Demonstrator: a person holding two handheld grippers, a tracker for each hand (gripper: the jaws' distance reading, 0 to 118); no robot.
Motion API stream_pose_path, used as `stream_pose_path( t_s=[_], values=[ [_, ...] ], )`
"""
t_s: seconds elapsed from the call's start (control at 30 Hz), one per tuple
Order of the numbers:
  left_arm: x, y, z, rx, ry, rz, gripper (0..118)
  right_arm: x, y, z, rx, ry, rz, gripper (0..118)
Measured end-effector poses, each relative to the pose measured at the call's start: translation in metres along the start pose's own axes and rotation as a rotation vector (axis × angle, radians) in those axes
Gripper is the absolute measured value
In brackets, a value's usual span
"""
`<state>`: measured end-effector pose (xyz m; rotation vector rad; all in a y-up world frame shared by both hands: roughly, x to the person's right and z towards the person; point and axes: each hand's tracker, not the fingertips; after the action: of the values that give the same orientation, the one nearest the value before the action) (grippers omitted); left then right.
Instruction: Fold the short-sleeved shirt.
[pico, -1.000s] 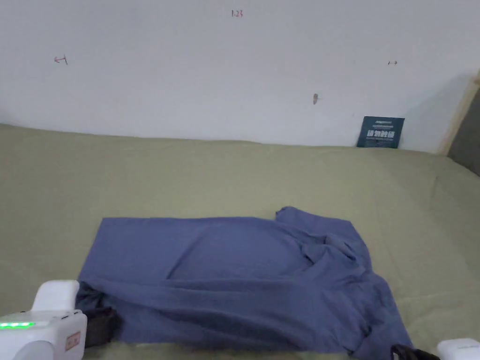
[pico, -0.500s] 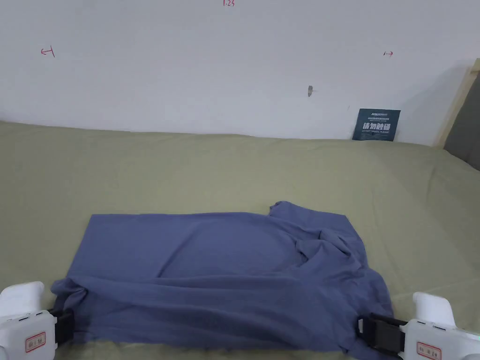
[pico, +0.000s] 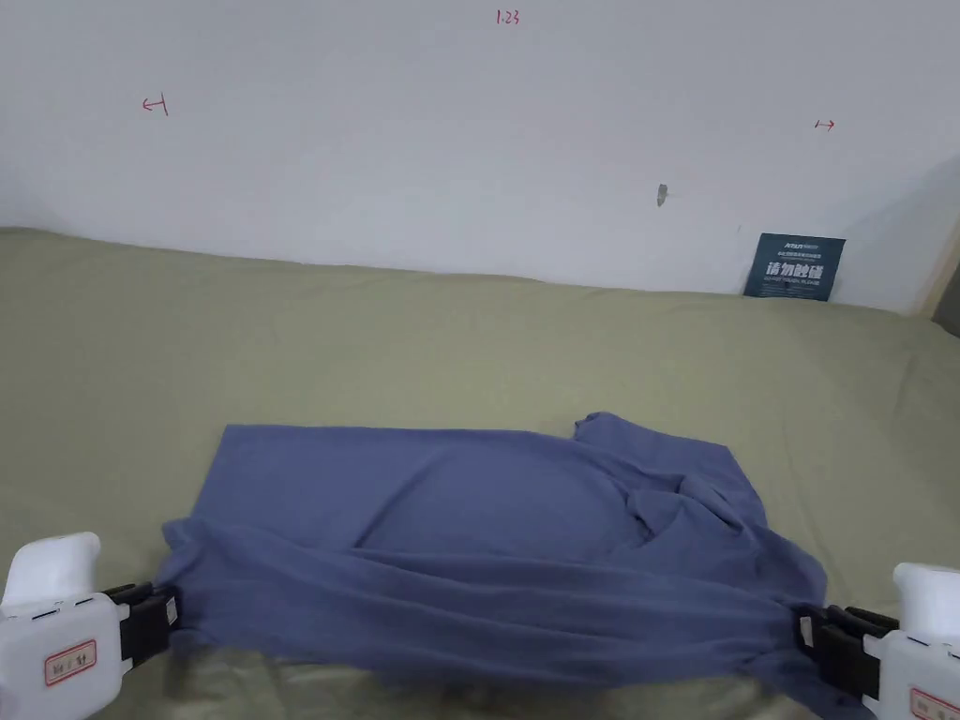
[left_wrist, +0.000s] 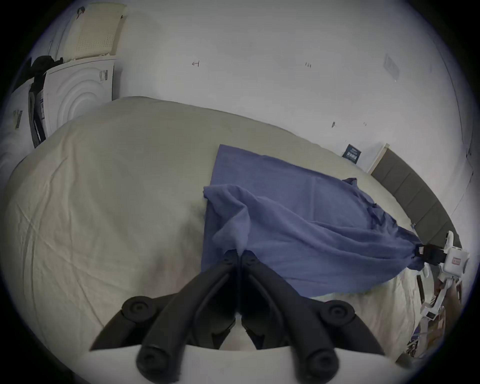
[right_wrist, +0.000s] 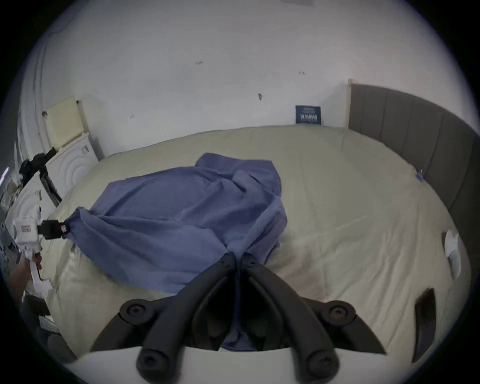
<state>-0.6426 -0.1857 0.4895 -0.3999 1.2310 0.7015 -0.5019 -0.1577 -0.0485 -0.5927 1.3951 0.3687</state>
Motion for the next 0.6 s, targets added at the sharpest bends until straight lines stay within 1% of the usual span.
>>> stream_pose_path(
  t_s=[0.1, 0.23, 0.4, 0.5, 0.6],
  values=[
    [0.001, -0.002, 0.018, 0.02, -0.028, 0.001, 2, -0.008, 0.002, 0.019, 0.026, 0.009, 0.012, 3],
    [0.005, -0.009, 0.044, 0.015, -0.038, -0.045, 2, -0.02, 0.002, 0.047, 0.017, 0.012, 0.02, 3],
    [0.002, -0.027, 0.088, 0.012, -0.037, -0.068, 2, -0.015, -0.012, 0.077, -0.02, 0.017, 0.032, 3],
    [-0.016, -0.041, 0.105, -0.007, -0.033, -0.07, 2, -0.015, -0.022, 0.1, -0.054, 0.02, 0.042, 3],
    [-0.026, -0.06, 0.13, -0.042, -0.037, -0.058, 2, -0.007, -0.035, 0.123, -0.086, 0.034, 0.008, 3]
  ],
)
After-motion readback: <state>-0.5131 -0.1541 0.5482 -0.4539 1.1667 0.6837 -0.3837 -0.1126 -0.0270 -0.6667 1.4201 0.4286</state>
